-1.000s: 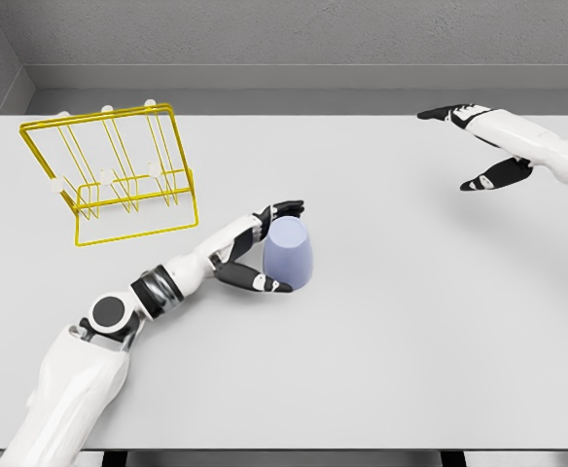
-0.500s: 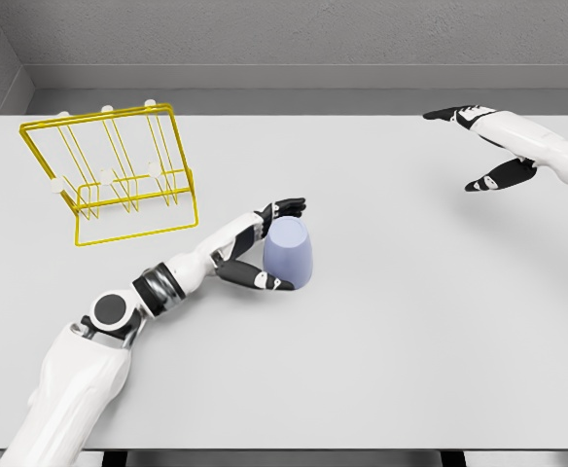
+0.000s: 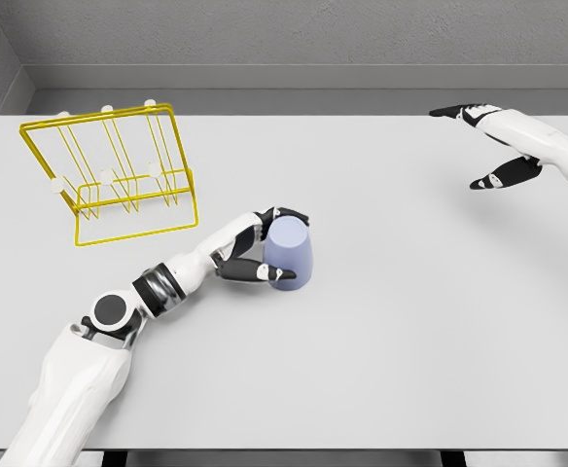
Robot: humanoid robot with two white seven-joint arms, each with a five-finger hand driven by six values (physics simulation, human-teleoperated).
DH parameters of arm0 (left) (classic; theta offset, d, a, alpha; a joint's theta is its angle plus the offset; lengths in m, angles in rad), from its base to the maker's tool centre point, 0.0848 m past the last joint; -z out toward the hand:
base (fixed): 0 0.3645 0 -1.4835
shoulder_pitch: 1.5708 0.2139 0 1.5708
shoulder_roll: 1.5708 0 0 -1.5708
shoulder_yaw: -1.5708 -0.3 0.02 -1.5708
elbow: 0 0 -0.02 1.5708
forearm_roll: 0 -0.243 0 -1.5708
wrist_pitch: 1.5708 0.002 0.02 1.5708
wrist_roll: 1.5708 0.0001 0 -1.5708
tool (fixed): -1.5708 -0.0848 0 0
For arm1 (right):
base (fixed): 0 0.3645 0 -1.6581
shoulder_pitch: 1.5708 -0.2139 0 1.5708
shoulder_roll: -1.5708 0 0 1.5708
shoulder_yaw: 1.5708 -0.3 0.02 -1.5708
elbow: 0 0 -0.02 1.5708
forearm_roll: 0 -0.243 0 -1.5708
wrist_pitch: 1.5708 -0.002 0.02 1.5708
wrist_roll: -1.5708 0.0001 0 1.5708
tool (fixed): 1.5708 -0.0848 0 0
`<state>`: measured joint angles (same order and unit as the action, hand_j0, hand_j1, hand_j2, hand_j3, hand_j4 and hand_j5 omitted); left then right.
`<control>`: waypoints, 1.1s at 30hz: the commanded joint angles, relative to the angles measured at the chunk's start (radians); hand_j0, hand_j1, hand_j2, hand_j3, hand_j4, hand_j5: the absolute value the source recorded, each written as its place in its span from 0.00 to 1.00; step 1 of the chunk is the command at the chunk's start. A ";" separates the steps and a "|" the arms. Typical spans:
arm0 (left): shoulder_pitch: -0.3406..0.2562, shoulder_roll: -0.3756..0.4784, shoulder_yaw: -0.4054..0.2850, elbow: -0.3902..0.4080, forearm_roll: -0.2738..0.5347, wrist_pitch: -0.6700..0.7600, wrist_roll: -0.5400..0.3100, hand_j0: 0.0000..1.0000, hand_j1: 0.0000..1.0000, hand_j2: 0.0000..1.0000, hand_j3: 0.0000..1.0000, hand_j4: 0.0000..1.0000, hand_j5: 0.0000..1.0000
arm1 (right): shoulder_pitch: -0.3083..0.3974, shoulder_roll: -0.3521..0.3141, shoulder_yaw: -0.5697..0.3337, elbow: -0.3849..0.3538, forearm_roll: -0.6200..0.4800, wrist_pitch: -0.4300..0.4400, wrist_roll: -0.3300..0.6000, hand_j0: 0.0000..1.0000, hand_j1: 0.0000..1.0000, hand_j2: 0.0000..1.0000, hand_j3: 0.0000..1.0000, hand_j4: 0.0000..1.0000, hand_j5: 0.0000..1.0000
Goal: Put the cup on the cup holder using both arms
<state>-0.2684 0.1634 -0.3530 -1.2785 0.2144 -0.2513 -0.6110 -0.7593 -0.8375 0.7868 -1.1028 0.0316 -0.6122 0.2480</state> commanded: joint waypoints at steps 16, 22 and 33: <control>0.009 0.015 0.006 -0.018 0.020 0.001 0.000 0.44 0.44 0.44 0.44 0.44 0.44 | 0.000 -0.002 -0.001 0.000 -0.007 0.001 0.000 1.00 1.00 1.00 1.00 1.00 1.00; 0.018 0.051 0.014 -0.101 0.088 0.001 0.000 0.43 0.43 0.43 0.43 0.43 0.43 | -0.005 -0.002 -0.001 0.000 -0.007 0.001 0.000 1.00 1.00 1.00 1.00 1.00 1.00; 0.089 0.200 0.075 -0.280 0.215 0.009 0.000 0.43 0.43 0.43 0.43 0.43 0.43 | -0.003 -0.002 -0.001 0.000 -0.007 0.001 0.000 1.00 1.00 1.00 1.00 1.00 1.00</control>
<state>-0.1764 0.3301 -0.2935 -1.5293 0.3943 -0.2450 -0.6114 -0.7624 -0.8381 0.7867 -1.1025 0.0315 -0.6122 0.2490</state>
